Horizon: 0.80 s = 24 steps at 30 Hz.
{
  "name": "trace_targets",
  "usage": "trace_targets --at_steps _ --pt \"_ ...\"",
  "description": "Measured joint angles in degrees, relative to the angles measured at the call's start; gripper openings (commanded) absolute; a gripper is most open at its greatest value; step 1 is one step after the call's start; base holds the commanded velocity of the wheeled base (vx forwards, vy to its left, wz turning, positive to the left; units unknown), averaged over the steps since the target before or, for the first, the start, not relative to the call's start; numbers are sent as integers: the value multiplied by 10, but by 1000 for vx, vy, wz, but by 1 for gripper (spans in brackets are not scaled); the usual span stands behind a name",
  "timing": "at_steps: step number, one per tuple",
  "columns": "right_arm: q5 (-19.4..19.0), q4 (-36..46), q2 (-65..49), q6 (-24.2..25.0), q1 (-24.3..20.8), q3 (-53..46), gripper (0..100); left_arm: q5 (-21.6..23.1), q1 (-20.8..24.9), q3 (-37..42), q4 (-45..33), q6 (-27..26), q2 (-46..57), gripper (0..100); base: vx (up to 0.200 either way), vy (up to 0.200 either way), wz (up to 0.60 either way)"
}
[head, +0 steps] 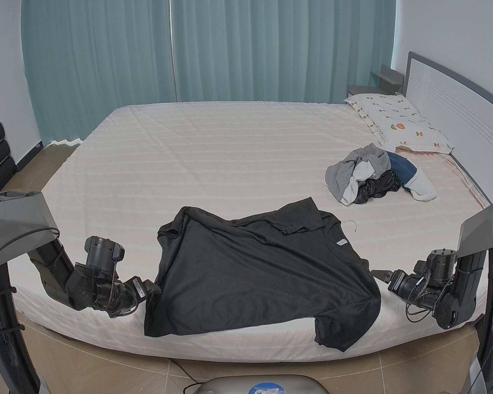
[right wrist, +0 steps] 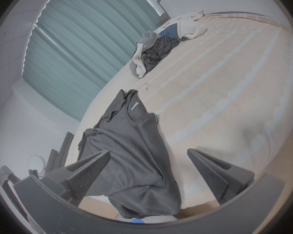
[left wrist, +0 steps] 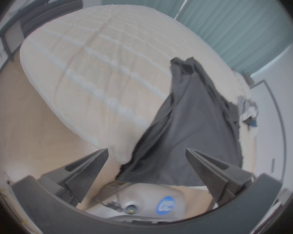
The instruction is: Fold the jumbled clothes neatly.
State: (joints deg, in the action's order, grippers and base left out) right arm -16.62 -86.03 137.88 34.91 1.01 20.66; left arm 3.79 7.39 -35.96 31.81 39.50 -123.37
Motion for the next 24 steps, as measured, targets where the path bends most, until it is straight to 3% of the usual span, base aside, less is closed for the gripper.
trace_targets --at_steps 5,8,14,24 --pt "0 0 -3 60 4 23 100 56 -5 -5 20 51 17 100 200 0 0" --pt "1 0 3 99 5 40 100 64 -7 -11 22 59 22 100 200 0 0" --pt "1 0 28 117 4 69 100 66 -10 -28 25 79 22 100 200 0 0" --pt "3 -1 39 119 -1 68 100 58 -17 -78 27 121 -5 100 0 0 0"
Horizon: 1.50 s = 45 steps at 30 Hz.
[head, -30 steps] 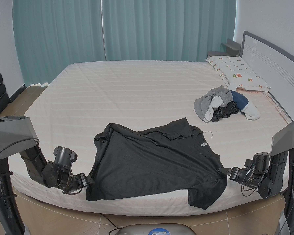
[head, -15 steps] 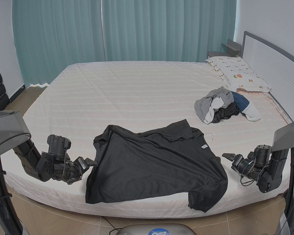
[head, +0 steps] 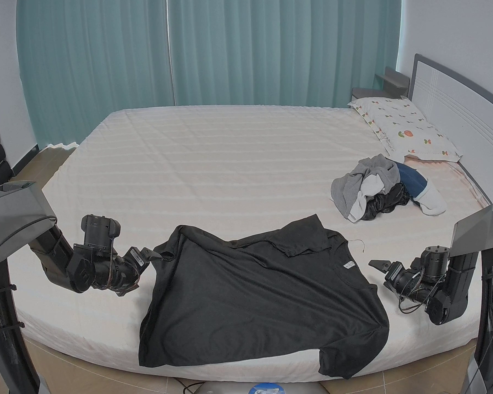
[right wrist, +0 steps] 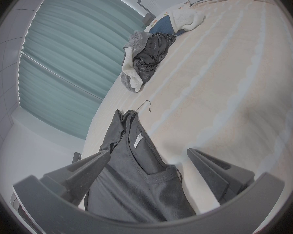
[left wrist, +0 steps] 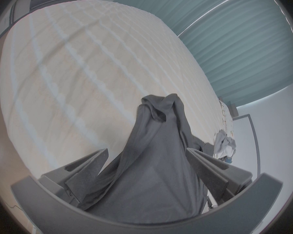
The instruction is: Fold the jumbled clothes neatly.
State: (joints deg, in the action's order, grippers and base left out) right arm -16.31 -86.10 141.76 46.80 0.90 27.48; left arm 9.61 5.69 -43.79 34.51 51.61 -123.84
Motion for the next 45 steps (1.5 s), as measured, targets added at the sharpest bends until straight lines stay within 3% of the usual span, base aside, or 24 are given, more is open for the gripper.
trace_targets --at_steps 11,20,33,37,45 --pt "3 -12 3 0 -5 -5 100 -79 9 -114 -1 38 -59 100 0 0 0" --pt "3 -29 11 -2 -5 -14 100 -96 49 -233 -3 17 -130 100 0 0 0" --pt "5 -29 16 -5 -12 -17 100 -95 62 -227 0 4 -163 100 0 0 0" --pt "5 -29 17 -6 -13 -18 100 -96 64 -224 0 -24 -167 100 0 0 0" --pt "5 -29 18 -7 -14 -18 100 -100 66 -266 -6 -36 -188 100 0 0 0"
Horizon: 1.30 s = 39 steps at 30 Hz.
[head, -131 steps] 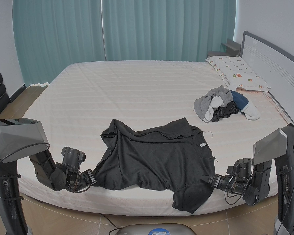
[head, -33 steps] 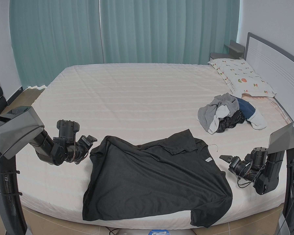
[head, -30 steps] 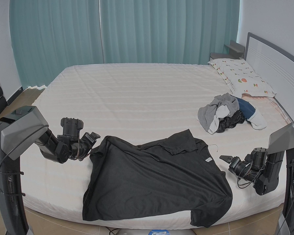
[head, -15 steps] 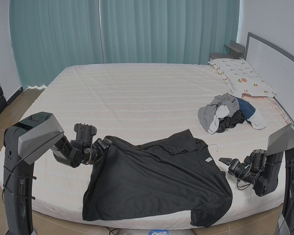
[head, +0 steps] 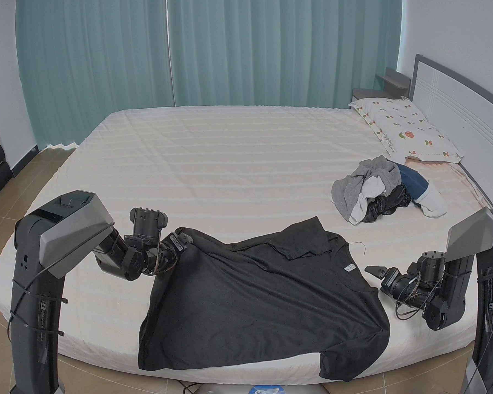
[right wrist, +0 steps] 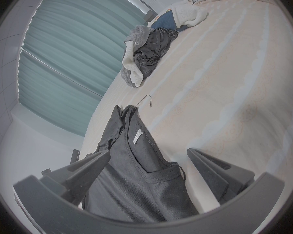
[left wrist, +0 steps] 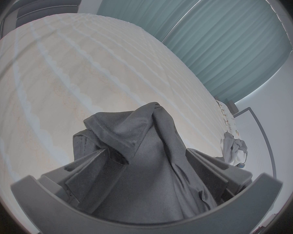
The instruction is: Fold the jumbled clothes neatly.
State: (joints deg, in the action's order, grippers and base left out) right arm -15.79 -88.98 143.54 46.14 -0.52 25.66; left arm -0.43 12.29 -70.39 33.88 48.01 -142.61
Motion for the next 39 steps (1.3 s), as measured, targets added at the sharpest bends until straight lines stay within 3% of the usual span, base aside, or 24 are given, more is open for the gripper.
trace_targets --at_steps 3,4,17,28,39 --pt "0 0 0 0 0 0 100 -1 0 -8 -6 -1 -7 100 0 0 0" --pt "0 0 0 0 0 0 100 -1 0 -10 -8 -1 -8 0 0 0 0" --pt "0 0 0 0 0 0 100 -15 -39 -53 -10 5 -23 0 0 0 0" --pt "1 0 0 0 0 0 100 -41 -83 -114 46 52 -44 0 0 0 0" --pt "1 0 0 0 0 0 100 -111 -106 -247 69 66 -113 0 0 0 0"
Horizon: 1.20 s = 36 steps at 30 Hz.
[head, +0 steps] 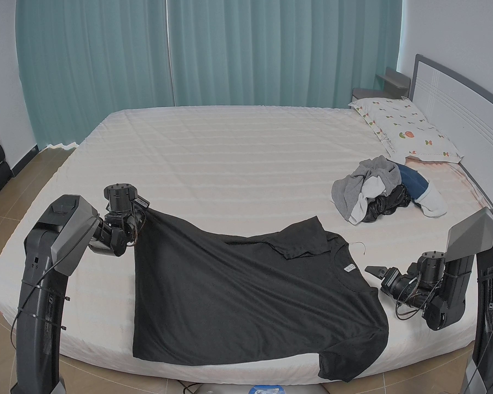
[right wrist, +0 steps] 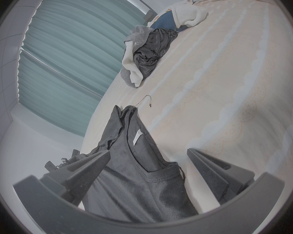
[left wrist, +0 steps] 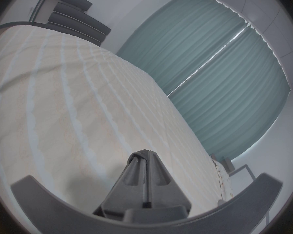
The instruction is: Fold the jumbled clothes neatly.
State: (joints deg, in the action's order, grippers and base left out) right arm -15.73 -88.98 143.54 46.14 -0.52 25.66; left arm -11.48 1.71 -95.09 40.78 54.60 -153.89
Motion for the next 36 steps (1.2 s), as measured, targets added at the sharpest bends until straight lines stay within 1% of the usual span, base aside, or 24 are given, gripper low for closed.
trace_targets --at_steps 4,9,14,15,19,25,29,31,33,36 --pt "0 0 0 0 0 1 100 -16 -6 -33 1 22 -15 0 0 0 0" --pt "0 0 0 0 0 1 100 -18 -6 -44 -6 10 -29 0 0 0 0" --pt "0 0 0 0 -1 1 100 -18 -3 -47 -38 5 -36 0 0 0 0" --pt "0 0 0 0 -1 1 100 -17 -3 -48 -43 5 -36 100 0 0 0" --pt "0 0 0 0 -1 1 100 -13 -3 -48 -62 7 -36 100 0 0 0" --pt "0 0 0 1 0 1 100 -12 -3 -42 -62 13 -34 100 0 0 0" --pt "0 0 0 0 0 1 100 -4 -5 -22 -63 40 -20 100 0 0 0" --pt "0 0 0 0 0 2 100 17 -6 1 -62 58 -5 100 0 0 0" --pt "0 0 -1 0 0 3 100 54 -9 31 -60 79 12 100 0 0 0" --pt "4 0 -6 -2 -3 7 100 132 -18 81 -51 116 45 100 0 0 0"
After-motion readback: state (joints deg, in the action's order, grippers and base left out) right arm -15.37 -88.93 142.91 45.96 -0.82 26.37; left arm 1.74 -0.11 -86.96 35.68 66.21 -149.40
